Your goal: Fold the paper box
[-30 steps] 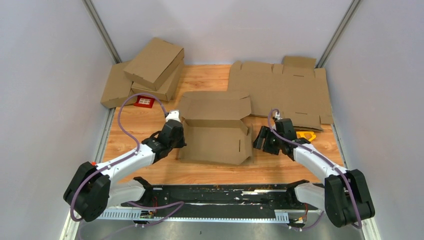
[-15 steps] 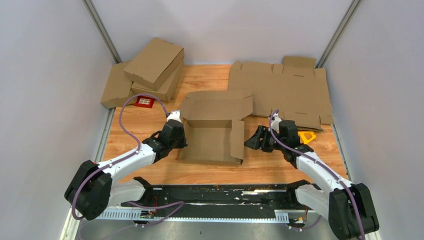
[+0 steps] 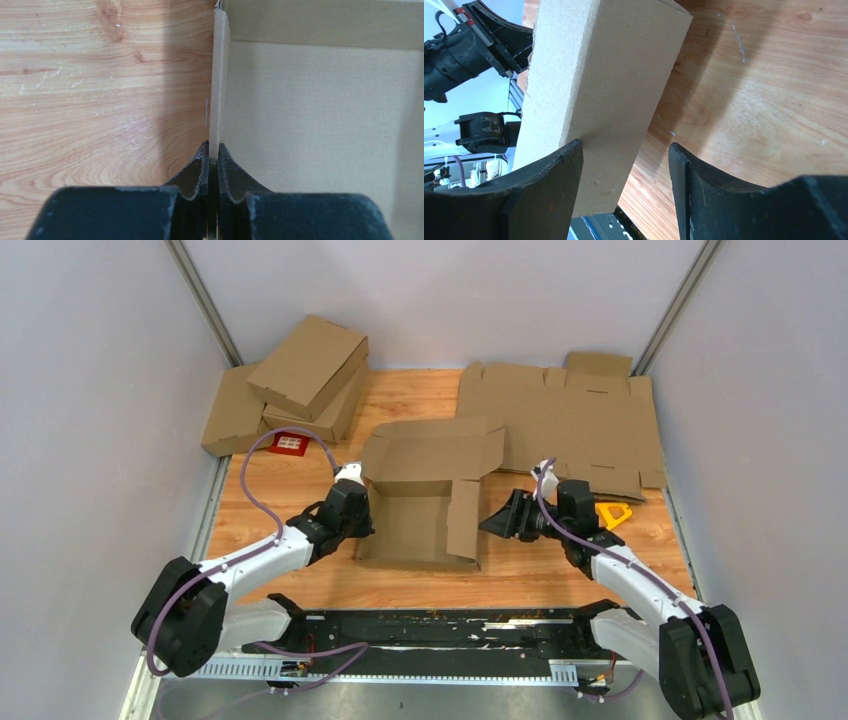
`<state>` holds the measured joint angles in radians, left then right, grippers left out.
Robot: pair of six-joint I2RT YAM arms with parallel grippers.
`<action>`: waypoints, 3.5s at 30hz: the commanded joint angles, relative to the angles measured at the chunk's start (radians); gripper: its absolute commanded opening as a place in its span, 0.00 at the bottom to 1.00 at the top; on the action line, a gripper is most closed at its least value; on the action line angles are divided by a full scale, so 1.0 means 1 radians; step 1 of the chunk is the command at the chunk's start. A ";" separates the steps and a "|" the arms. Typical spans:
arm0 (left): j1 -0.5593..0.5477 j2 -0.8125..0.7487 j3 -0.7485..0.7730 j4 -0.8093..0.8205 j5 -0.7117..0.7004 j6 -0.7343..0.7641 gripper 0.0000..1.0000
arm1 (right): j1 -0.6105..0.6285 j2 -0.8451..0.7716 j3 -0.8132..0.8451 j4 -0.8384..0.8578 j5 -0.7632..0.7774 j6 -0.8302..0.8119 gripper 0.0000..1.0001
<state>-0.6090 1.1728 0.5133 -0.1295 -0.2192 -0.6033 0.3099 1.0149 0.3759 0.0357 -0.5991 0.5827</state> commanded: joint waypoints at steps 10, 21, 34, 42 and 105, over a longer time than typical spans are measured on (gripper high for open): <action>-0.003 0.000 0.024 0.057 0.008 0.000 0.00 | 0.025 -0.027 -0.009 0.160 -0.079 0.110 0.58; -0.002 -0.002 0.020 0.065 0.010 0.006 0.00 | 0.119 0.080 0.063 0.047 0.045 0.092 0.56; -0.003 -0.015 0.018 0.042 -0.035 0.007 0.00 | 0.358 0.319 0.360 -0.400 0.578 -0.069 0.48; -0.007 -0.038 0.017 0.008 -0.101 -0.011 0.00 | 0.491 0.543 0.574 -0.657 0.903 -0.125 0.45; 0.230 0.003 0.212 -0.031 0.014 0.077 1.00 | 0.104 0.309 0.623 -0.411 0.551 -0.235 0.86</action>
<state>-0.4107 1.1446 0.6842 -0.2501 -0.2951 -0.5499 0.5064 1.3277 0.9695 -0.4652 0.0734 0.2955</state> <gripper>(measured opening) 0.998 0.857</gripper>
